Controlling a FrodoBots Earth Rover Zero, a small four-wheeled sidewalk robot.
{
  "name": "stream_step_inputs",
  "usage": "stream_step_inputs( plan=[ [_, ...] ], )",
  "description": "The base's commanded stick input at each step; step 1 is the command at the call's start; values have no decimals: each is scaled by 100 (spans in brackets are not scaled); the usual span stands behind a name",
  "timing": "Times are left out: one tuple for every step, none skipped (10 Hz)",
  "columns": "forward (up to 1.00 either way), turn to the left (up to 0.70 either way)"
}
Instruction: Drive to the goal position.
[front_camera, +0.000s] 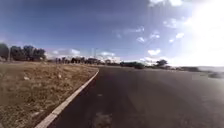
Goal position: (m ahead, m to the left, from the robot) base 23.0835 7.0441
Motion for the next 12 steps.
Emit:
stream_step_inputs(
  plan=[
    [45,0],
    [45,0],
    [45,0],
    [45,0],
    [45,0],
    [45,0],
    [45,0],
    [45,0],
    [45,0],
    [45,0],
    [45,0],
    [45,0]
  ],
)
